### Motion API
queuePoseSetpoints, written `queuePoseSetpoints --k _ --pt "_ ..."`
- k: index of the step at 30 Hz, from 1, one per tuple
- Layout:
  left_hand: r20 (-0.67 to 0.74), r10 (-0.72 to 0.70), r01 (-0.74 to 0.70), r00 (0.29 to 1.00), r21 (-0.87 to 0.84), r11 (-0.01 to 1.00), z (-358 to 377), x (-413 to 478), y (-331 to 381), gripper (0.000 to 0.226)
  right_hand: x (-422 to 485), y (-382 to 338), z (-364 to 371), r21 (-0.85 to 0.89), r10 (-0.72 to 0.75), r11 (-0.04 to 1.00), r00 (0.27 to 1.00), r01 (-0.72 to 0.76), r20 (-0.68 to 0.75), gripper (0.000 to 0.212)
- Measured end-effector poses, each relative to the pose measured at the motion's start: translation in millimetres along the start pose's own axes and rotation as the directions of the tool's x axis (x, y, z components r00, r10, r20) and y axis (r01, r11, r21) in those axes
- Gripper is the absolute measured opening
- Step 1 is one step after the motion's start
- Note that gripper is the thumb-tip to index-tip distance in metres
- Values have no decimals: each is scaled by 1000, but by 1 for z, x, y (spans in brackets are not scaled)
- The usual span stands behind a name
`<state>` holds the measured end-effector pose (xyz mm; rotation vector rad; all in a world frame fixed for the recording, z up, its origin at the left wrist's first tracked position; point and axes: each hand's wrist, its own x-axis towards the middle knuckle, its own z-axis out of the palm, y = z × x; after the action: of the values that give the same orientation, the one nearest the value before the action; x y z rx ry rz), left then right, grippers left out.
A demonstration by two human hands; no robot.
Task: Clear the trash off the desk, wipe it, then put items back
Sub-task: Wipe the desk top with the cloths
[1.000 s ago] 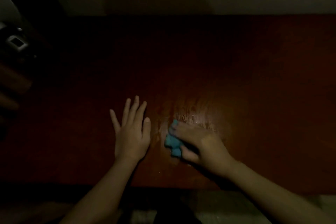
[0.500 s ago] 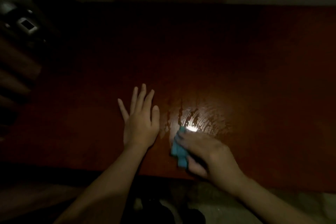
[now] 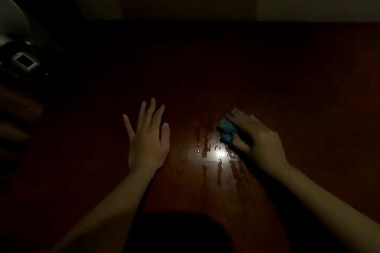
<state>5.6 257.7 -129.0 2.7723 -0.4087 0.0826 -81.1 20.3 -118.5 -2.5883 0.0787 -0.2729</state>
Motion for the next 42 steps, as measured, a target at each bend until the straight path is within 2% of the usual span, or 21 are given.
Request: queuePoseSetpoints --k 4,7,11,15,18,20,22,23,25,27,29,33,35,39,42 --pt "30 4 -6 1000 52 999 0 35 -11 66 48 6 11 -33 50 998 999 -49 9 54" --pt "42 -57 51 998 125 991 2 48 -15 65 88 8 20 -15 68 998 998 -68 -5 56" --pt "55 -10 1 998 151 988 -1 79 -32 63 138 -8 35 -62 52 997 998 -51 27 56" --pt "92 32 -45 995 146 988 1 102 -45 63 113 -27 46 46 -97 995 983 91 155 52" --pt "128 54 -71 990 135 988 0 101 -43 65 58 -38 42 138 -228 971 933 197 277 50" --pt "131 68 -83 989 115 990 -2 103 -42 67 37 -30 30 154 -280 958 914 244 294 49" --pt "123 97 -109 988 94 990 -3 108 -41 68 40 -19 18 115 -235 971 924 209 301 52" --pt "114 112 -122 987 87 989 -3 111 -40 68 51 -14 16 91 -171 984 950 152 261 53" --pt "101 139 -148 985 81 986 -2 115 -39 68 79 -15 21 73 -7 997 994 0 105 56" --pt "86 162 -170 983 92 981 -1 116 -41 67 98 -29 38 37 102 994 995 -102 8 54" --pt "63 190 -197 980 121 973 -2 111 -45 64 92 -45 56 4 92 996 996 -92 2 51" --pt "23 193 -195 981 136 971 -7 76 -52 61 15 -70 58 53 -84 996 976 75 201 49" --pt "34 191 -193 981 116 974 -9 44 -53 59 -27 -68 45 76 -121 991 962 106 243 48" --pt "40 140 -143 989 102 984 -19 -11 -60 58 -85 -44 6 86 6 996 974 -26 228 49" --pt "26 124 -126 992 102 987 -25 -44 -59 57 -87 -49 1 85 153 984 985 -160 80 48"
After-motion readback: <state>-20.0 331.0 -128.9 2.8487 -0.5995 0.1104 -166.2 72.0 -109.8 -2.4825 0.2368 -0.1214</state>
